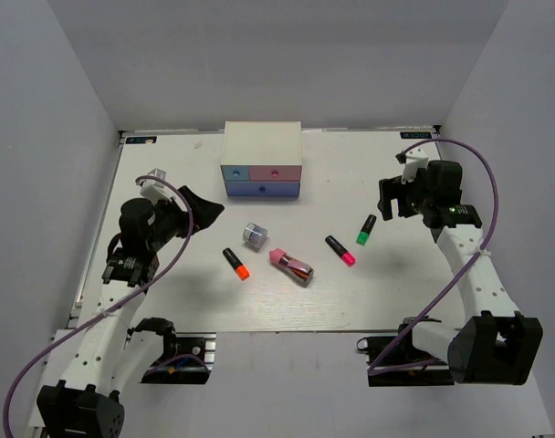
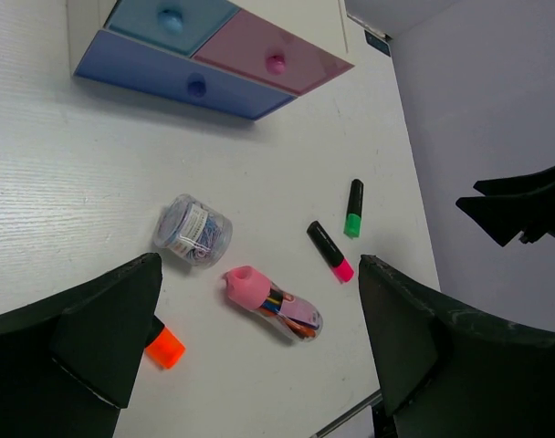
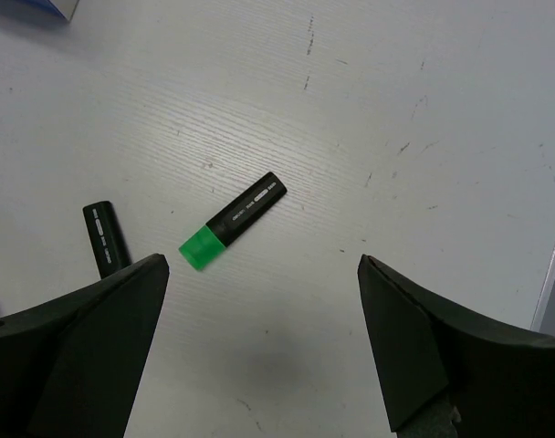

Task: Sort the stationery into containers
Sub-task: Open the drawer in the storage box.

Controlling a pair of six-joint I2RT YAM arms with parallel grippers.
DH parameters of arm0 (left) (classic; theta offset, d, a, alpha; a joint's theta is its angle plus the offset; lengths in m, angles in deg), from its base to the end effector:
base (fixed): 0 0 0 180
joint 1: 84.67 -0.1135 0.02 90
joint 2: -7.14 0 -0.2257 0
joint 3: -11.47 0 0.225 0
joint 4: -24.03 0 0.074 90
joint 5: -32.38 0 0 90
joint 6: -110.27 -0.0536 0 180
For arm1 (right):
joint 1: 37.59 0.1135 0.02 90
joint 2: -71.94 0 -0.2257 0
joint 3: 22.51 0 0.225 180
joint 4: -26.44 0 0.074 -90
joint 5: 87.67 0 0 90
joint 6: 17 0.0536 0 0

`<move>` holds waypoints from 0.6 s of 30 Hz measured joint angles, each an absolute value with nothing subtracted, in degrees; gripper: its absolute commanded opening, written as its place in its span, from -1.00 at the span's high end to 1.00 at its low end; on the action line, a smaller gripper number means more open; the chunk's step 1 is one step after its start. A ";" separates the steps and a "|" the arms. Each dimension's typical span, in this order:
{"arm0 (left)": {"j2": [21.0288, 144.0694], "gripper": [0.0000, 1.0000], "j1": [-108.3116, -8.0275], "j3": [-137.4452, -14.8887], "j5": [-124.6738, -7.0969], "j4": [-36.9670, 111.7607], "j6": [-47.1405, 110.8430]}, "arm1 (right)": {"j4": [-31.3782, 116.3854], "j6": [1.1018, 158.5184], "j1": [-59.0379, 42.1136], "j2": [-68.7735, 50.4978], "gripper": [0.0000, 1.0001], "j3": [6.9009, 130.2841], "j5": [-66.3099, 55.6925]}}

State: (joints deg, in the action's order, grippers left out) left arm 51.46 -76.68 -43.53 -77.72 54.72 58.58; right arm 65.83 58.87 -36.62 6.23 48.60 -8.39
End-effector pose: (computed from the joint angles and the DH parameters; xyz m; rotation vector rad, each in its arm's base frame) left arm 0.1920 -0.0455 0.2703 -0.2811 1.9782 -0.8688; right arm 0.2560 0.0143 0.2696 -0.3889 2.1177 0.0694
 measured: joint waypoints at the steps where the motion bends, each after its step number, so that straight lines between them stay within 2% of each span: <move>1: 51.68 -0.99 -76.68 -43.46 -77.96 54.26 58.58 | 65.85 58.52 -36.62 6.23 -0.81 48.60 -8.43; 6: 53.21 -0.99 -76.68 -43.24 -79.14 52.67 58.31 | 66.75 54.58 -36.62 6.21 -0.81 48.60 -10.44; 9: 55.22 -0.89 -76.68 -43.18 -79.95 51.14 58.14 | 68.45 51.41 -36.62 6.01 -0.81 48.60 -11.95; 12: 57.49 -0.63 -76.68 -43.11 -80.85 49.72 58.03 | 70.01 49.09 -36.57 5.12 -0.81 48.60 -12.52; 13: 58.23 -0.37 -76.68 -43.11 -81.13 49.00 57.99 | 70.55 48.55 -36.55 4.72 -0.81 48.60 -12.50; 15: 59.65 -0.05 -76.68 -43.11 -81.77 47.66 57.99 | 71.64 47.81 -36.55 3.87 -0.81 48.75 -12.50; 16: 60.38 0.23 -76.66 -43.11 -82.14 47.16 57.99 | 72.48 47.26 -36.55 3.26 -0.81 49.08 -12.52; 18: 61.95 0.37 -76.61 -43.13 -82.60 46.29 57.79 | 74.01 46.49 -36.55 1.97 -0.81 50.15 -12.72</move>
State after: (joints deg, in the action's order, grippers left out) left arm 61.95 -76.61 -43.13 -82.60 46.29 57.79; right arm 74.01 46.49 -36.55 1.97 50.15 -12.72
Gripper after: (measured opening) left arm 0.379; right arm 0.902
